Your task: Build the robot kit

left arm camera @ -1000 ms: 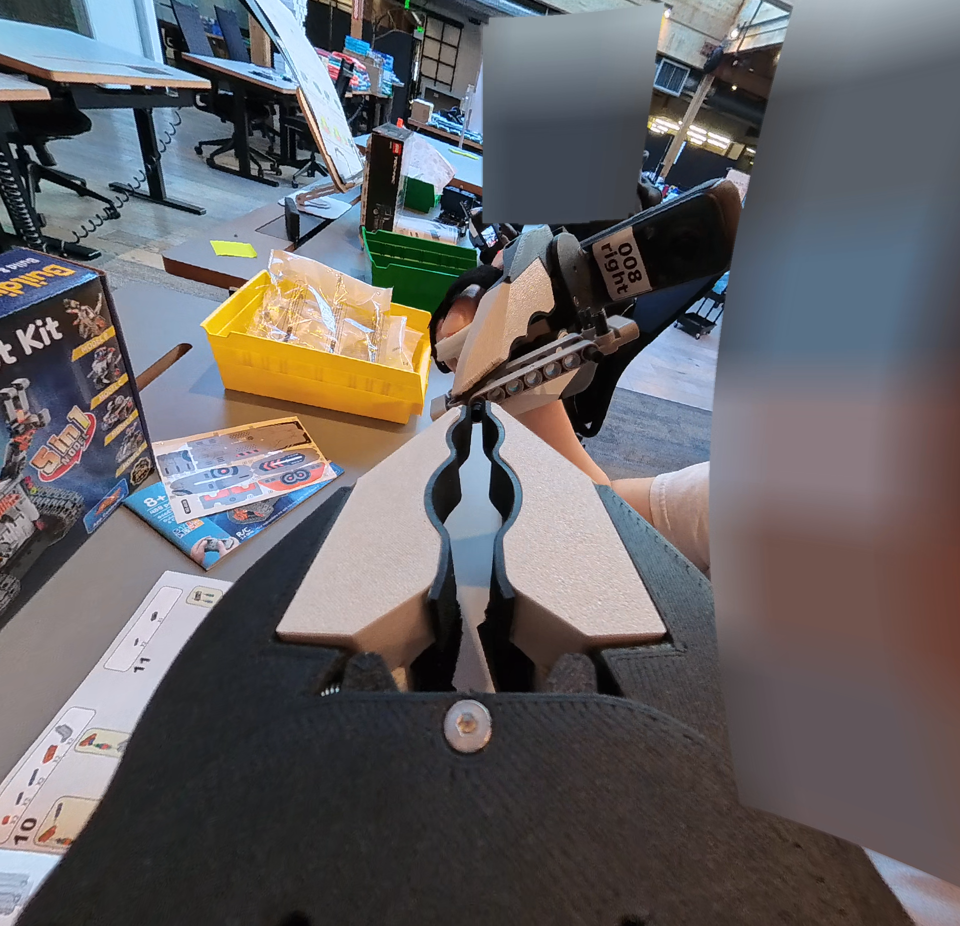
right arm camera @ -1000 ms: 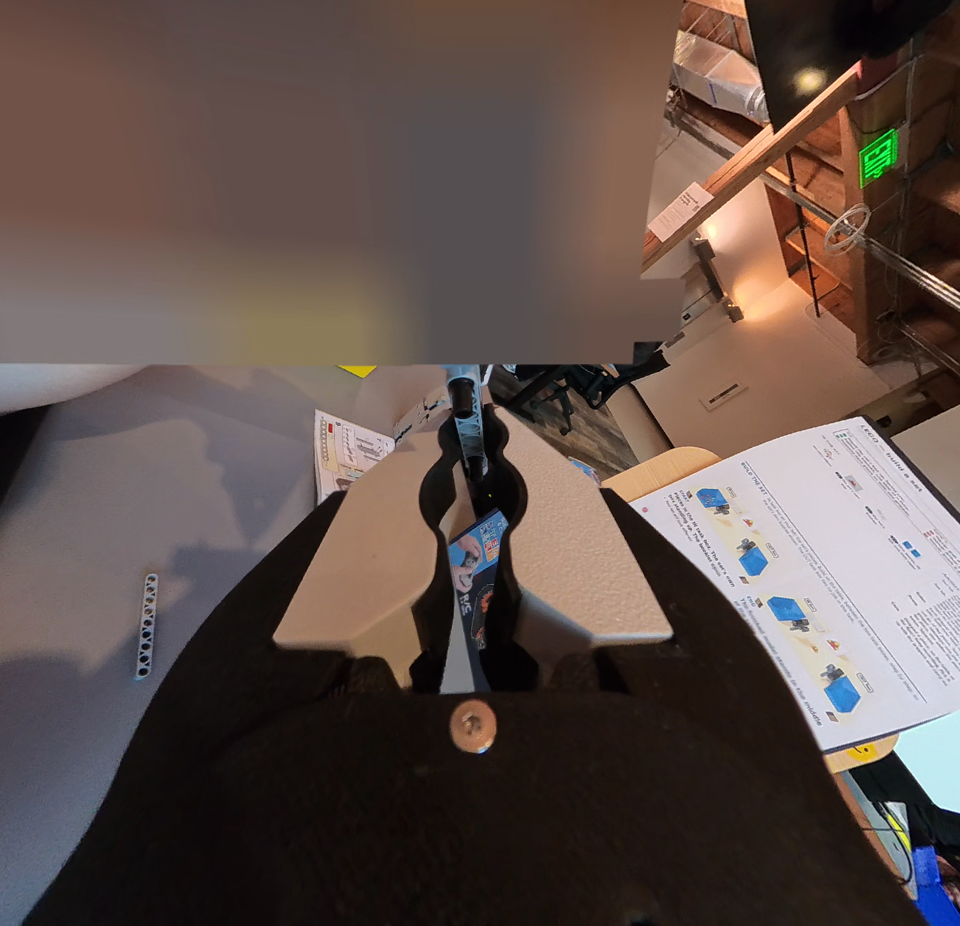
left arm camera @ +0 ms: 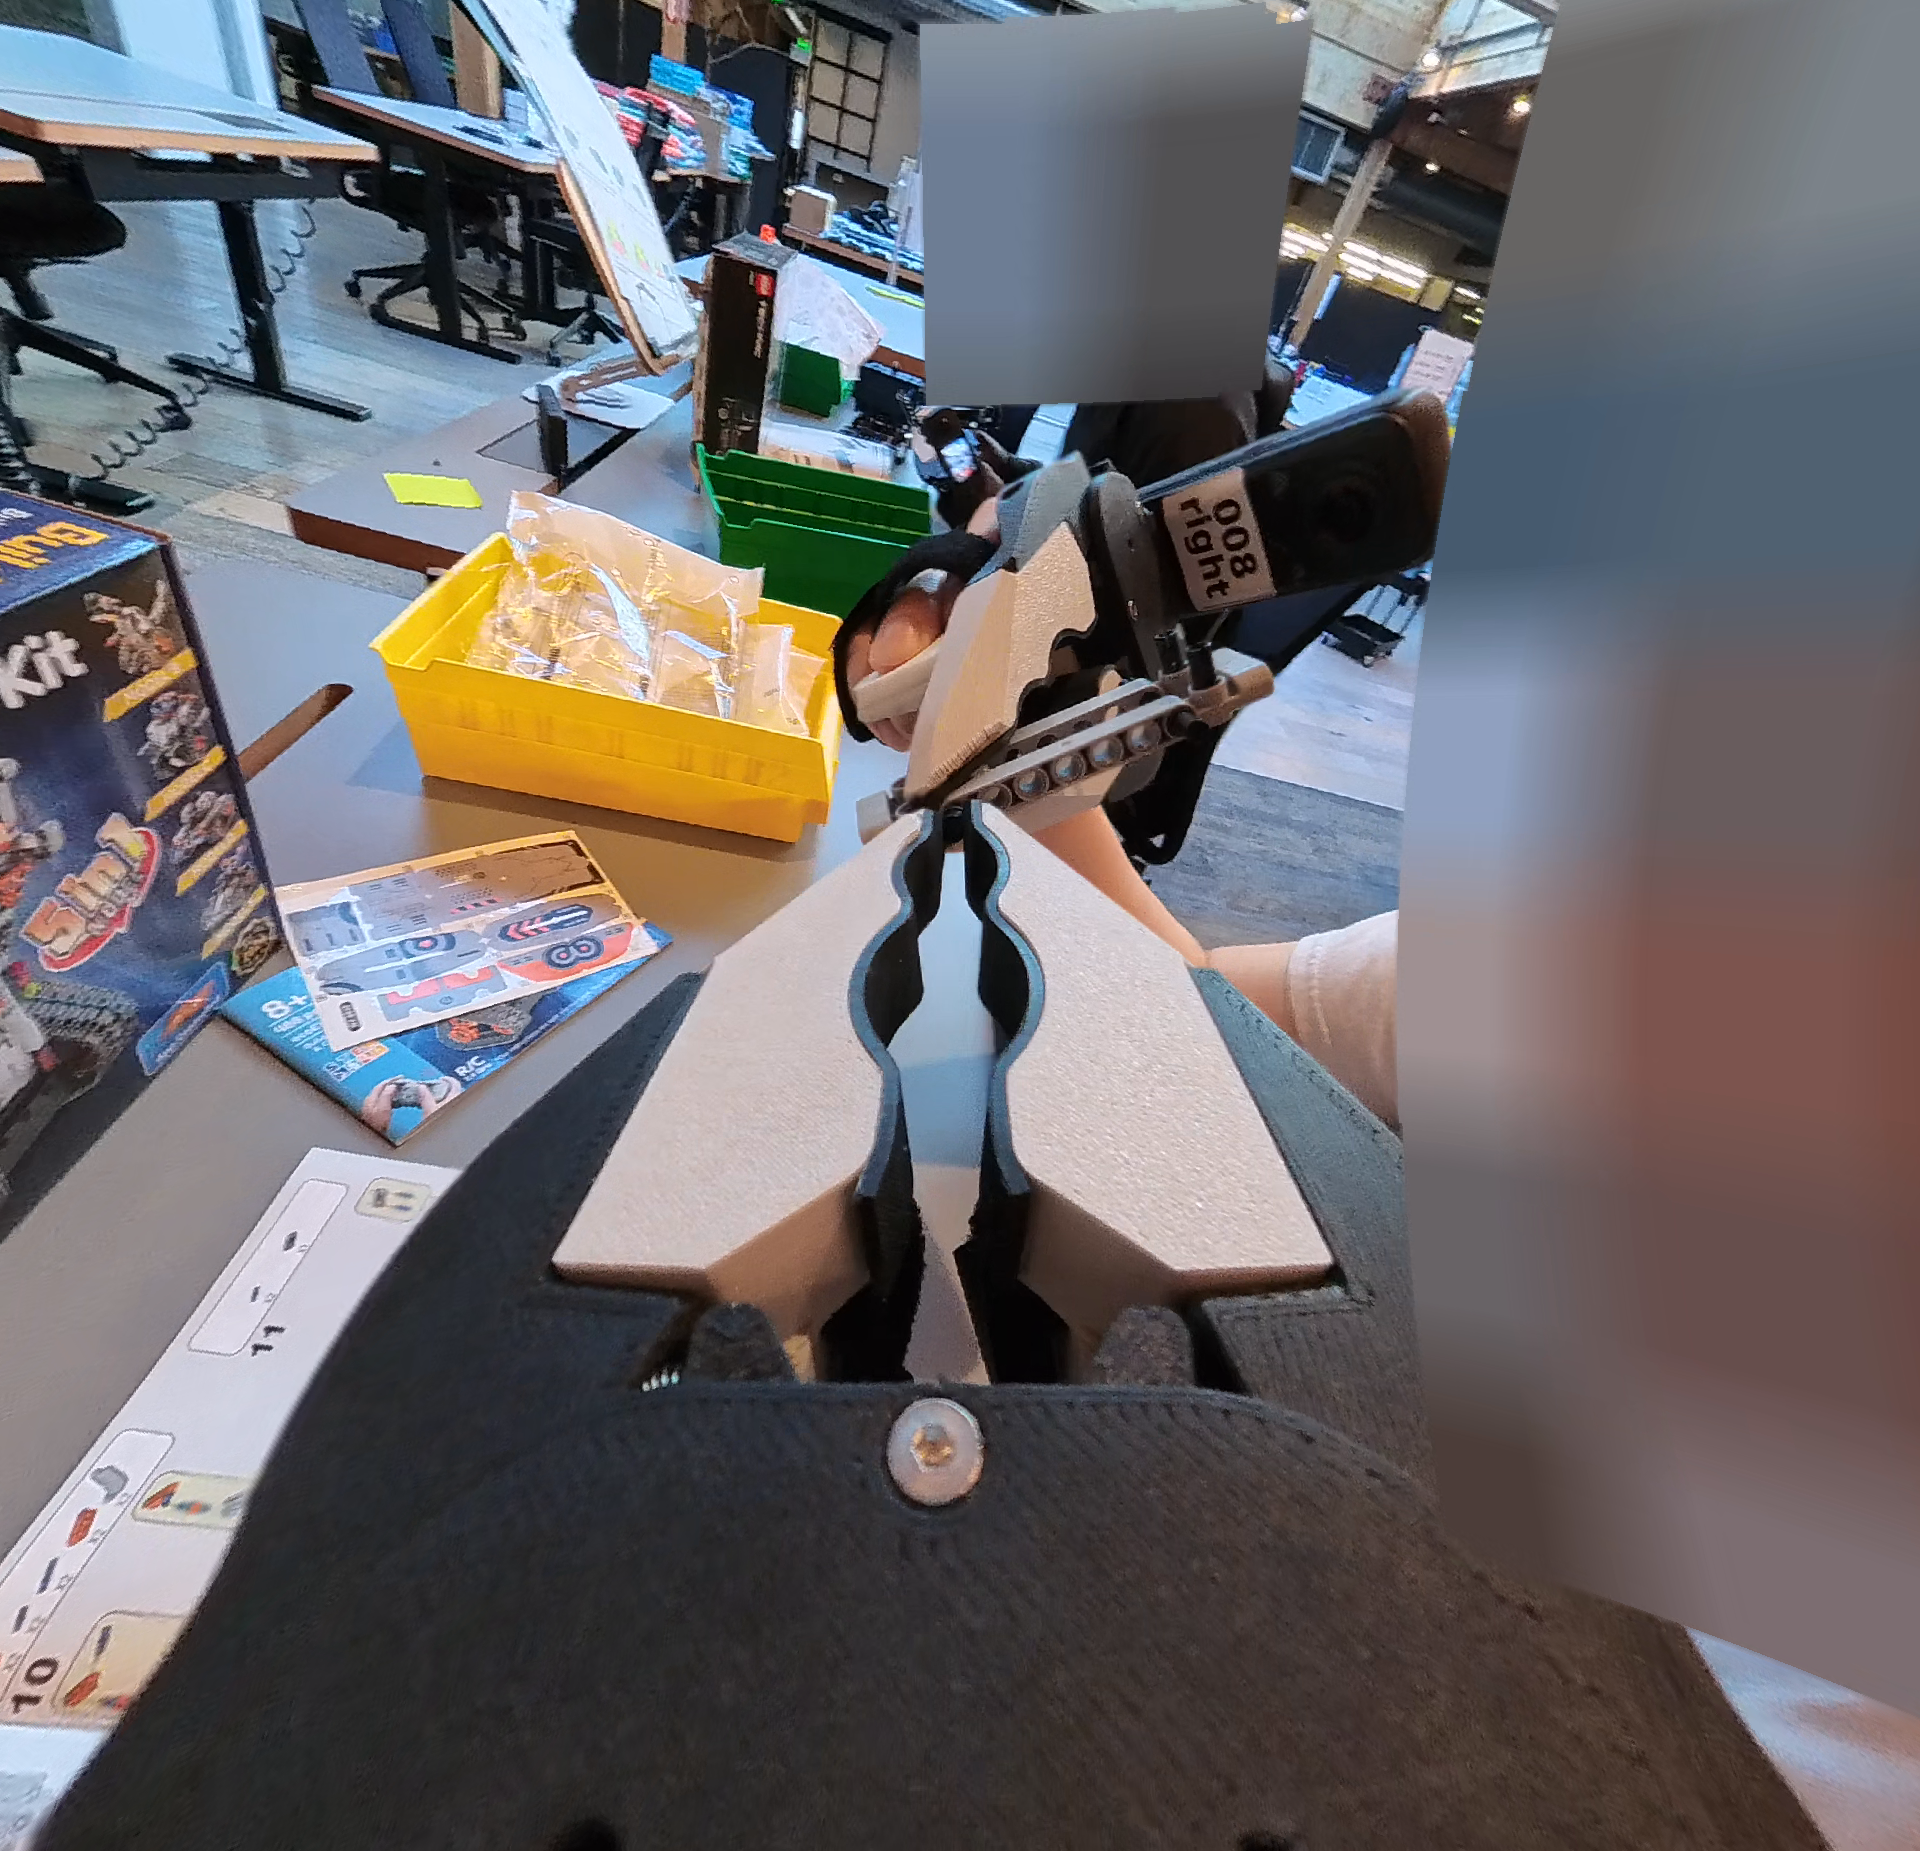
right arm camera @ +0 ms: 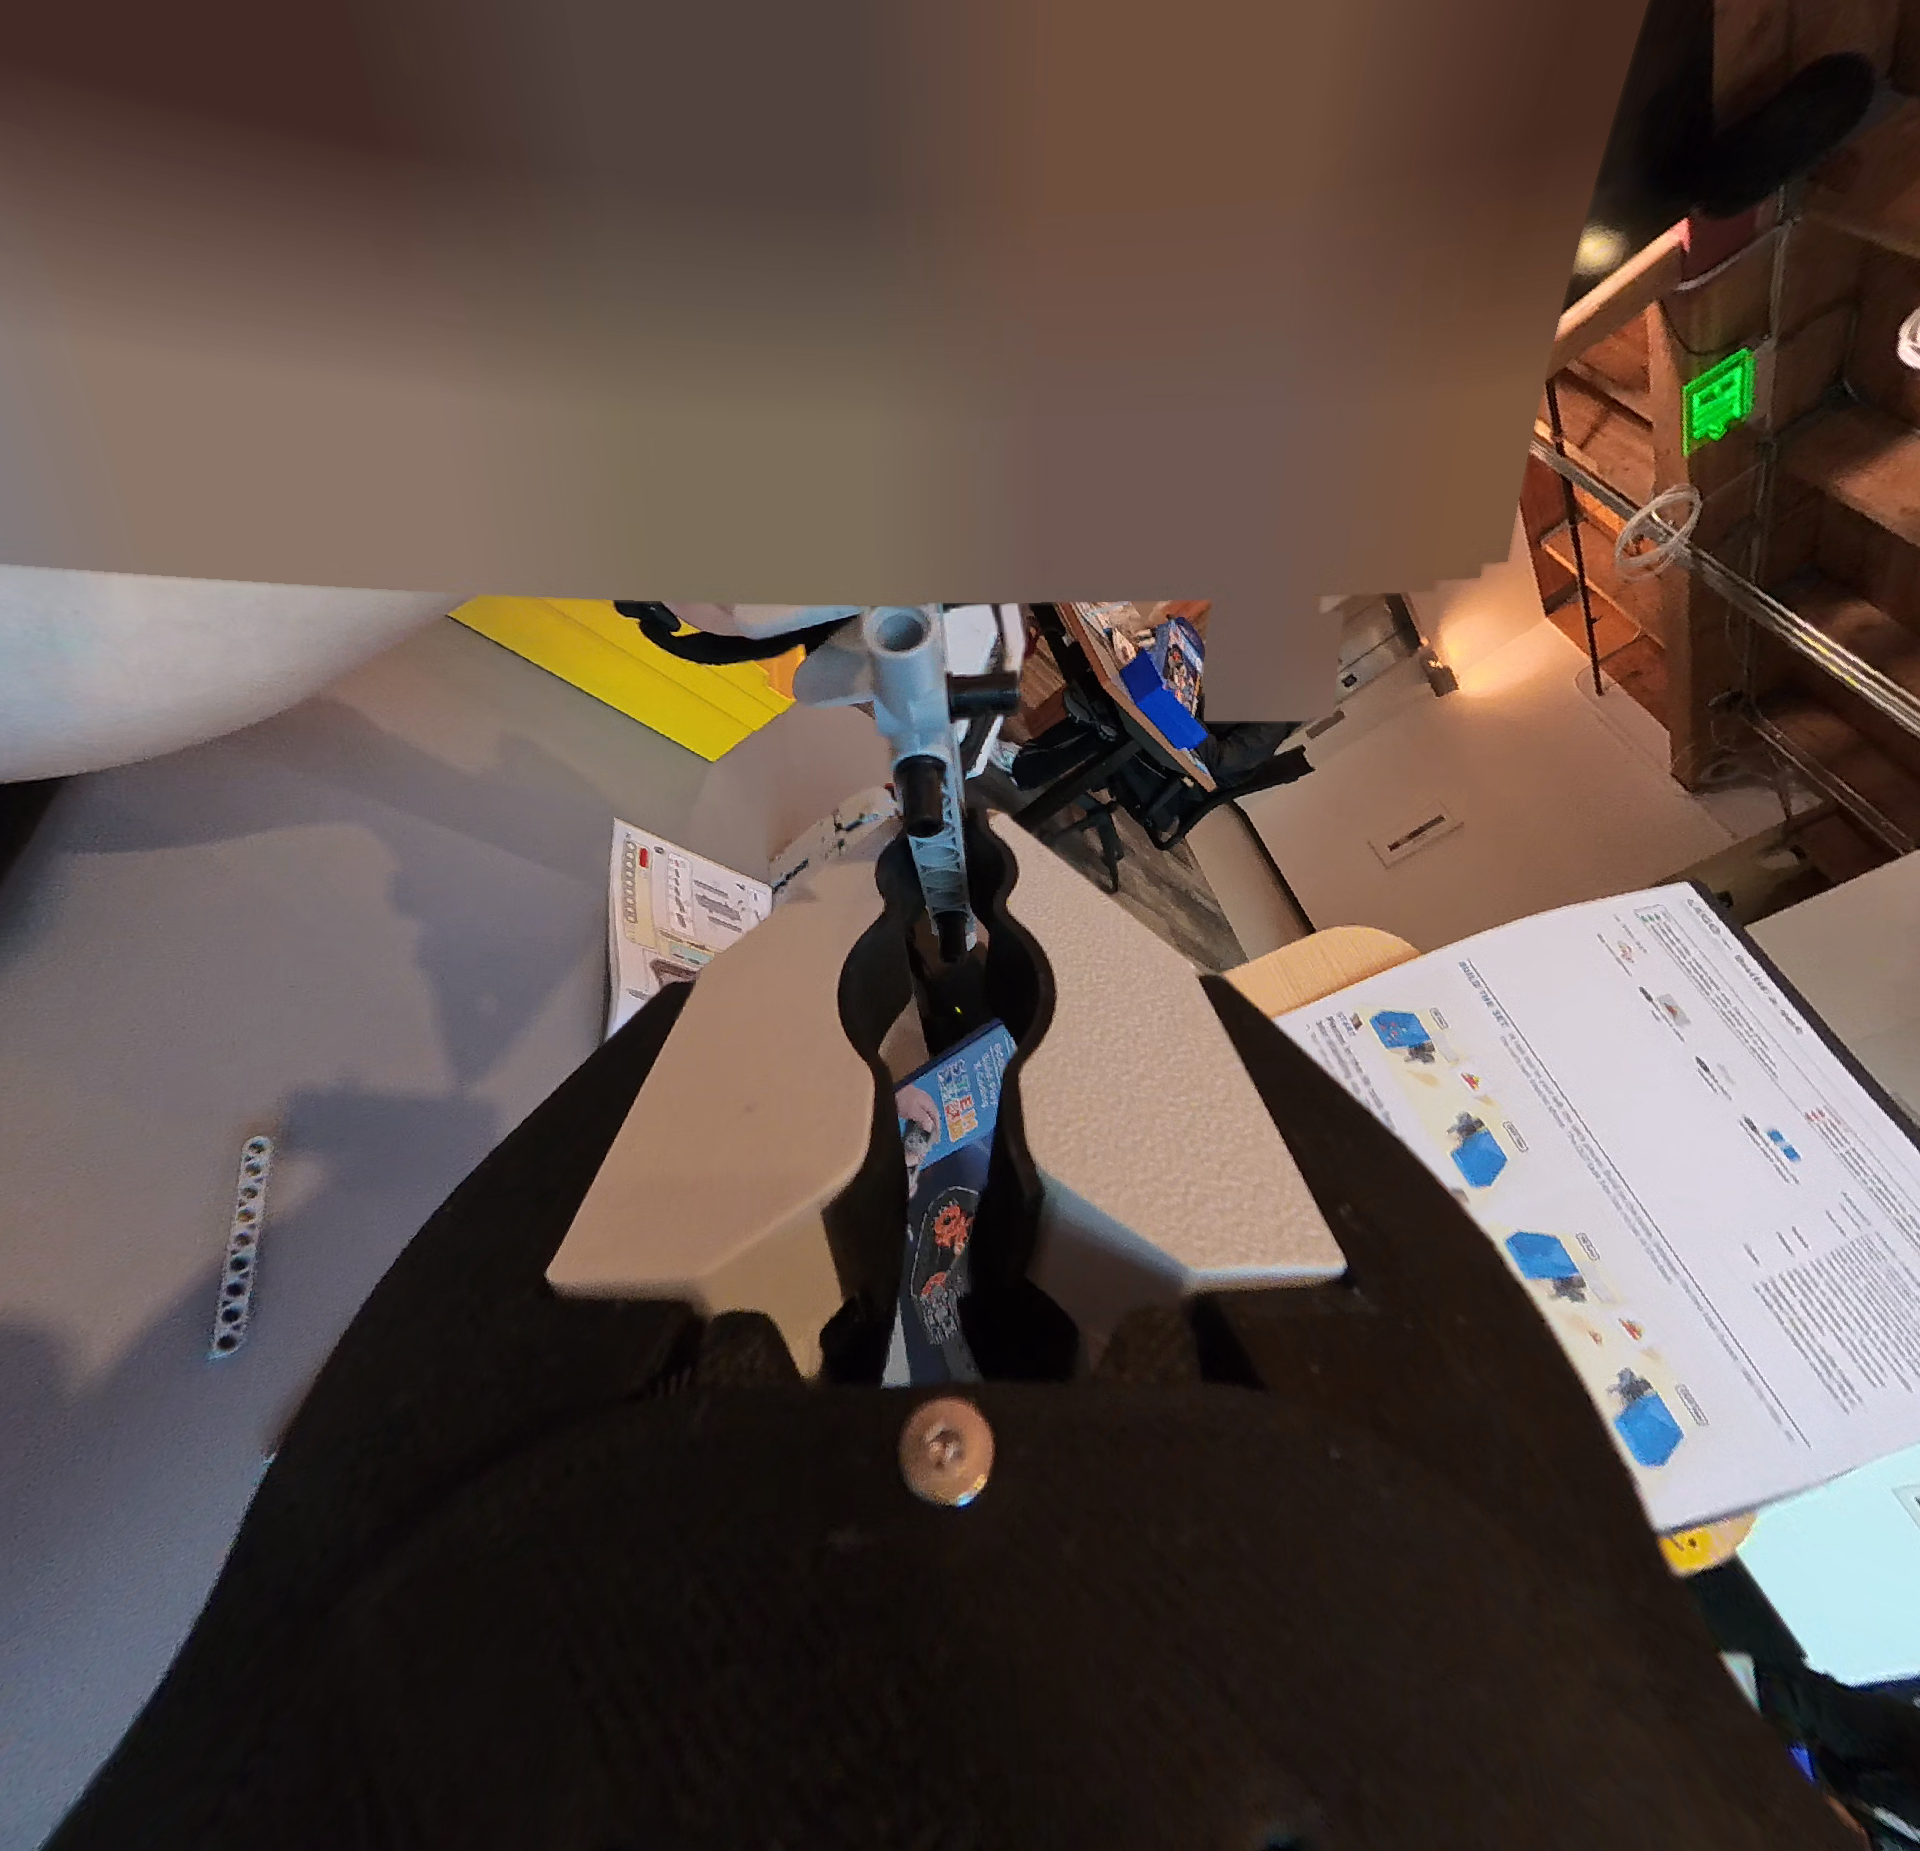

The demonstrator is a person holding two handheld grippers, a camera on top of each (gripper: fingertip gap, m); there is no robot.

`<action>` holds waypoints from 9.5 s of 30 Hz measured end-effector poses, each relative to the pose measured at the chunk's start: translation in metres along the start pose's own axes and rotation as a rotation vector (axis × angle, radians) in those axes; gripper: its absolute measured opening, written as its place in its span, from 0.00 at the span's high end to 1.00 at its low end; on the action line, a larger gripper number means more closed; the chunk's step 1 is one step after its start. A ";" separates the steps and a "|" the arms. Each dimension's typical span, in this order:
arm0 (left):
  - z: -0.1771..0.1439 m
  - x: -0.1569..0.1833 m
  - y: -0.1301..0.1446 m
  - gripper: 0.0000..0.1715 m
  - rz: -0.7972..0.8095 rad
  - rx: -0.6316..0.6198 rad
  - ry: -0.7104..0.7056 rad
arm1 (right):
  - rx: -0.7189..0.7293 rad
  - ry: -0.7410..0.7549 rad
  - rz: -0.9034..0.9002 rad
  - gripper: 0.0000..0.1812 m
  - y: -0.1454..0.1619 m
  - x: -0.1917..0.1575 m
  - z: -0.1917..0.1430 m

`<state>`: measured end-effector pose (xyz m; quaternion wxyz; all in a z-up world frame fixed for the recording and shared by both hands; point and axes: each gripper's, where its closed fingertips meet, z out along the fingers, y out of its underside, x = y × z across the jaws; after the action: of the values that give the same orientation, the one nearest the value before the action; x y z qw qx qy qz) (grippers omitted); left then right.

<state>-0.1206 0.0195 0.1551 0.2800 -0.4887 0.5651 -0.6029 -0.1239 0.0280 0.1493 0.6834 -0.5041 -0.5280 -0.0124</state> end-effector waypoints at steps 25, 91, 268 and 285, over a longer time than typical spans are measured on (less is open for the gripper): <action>0.001 -0.005 0.001 0.99 0.009 -0.010 -0.032 | -0.026 0.022 0.002 0.96 0.005 0.003 -0.001; 0.004 -0.022 0.011 0.99 -0.047 -0.044 -0.043 | -0.124 0.072 -0.116 0.96 0.023 0.003 0.003; 0.009 -0.029 0.035 0.99 -0.081 -0.166 -0.016 | -0.065 -0.124 0.012 0.96 0.041 -0.019 0.003; 0.008 -0.036 0.017 0.99 -0.079 -0.061 -0.052 | -0.012 -0.072 0.179 0.96 0.039 -0.001 0.006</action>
<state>-0.1041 0.0449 0.1277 0.2557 -0.5344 0.5560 -0.5830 -0.1069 0.0508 0.1215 0.6594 -0.5533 -0.5050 0.0637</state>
